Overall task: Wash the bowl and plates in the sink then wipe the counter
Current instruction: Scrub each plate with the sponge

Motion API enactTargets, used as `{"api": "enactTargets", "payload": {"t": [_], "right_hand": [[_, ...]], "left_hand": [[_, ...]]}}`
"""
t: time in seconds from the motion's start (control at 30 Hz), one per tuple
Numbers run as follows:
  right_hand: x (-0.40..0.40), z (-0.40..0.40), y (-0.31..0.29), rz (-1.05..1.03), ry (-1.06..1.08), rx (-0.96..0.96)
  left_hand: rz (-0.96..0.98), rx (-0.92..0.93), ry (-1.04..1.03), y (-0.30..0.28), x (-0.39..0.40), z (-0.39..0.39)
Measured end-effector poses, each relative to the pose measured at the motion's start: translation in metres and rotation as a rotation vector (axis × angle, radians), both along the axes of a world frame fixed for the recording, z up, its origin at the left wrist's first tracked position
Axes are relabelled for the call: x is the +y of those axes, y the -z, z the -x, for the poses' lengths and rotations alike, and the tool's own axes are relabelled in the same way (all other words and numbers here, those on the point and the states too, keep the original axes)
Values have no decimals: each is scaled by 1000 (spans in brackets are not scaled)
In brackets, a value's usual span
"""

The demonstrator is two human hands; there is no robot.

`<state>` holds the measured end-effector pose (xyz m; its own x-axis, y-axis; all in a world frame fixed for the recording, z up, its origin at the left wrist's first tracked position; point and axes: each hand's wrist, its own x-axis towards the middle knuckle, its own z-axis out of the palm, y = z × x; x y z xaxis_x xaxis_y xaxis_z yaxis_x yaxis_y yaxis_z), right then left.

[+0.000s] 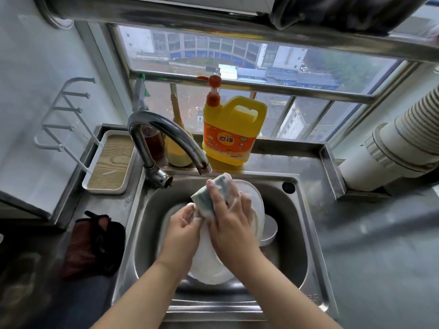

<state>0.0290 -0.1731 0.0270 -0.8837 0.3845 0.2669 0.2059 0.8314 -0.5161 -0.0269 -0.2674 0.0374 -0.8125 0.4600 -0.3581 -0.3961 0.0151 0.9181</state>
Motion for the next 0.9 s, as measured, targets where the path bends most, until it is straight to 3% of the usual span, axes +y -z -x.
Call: {"api": "enactTargets", "payload": {"t": [0.07, 0.13, 0.2, 0.33, 0.43, 0.5, 0.57, 0.67, 0.8, 0.9], "right_hand": [[22, 6, 2, 90, 49, -76], [54, 13, 5, 374, 238, -186], [61, 12, 0, 499, 331, -231], [7, 7, -17, 243, 24, -128], [19, 10, -9, 188, 39, -96], [49, 14, 5, 396, 234, -105], [73, 11, 18, 742, 447, -130], [77, -5, 33, 1173, 550, -50], [74, -19, 51, 1366, 586, -35], [79, -18, 45, 1299, 524, -17]], "left_hand": [[11, -6, -17, 2, -1, 1], [44, 19, -36, 0, -1, 1], [67, 58, -27, -1, 1, 1], [33, 80, 23, -2, 0, 6], [0, 23, 5, -5, -3, 5], [-1, -3, -37, -7, -5, 3], [-11, -8, -62, -9, -6, 1], [-28, -15, -64, -9, -9, -4], [-64, -71, -130, 0, -16, -14], [-112, -142, -49, 5, -28, -14]]}}
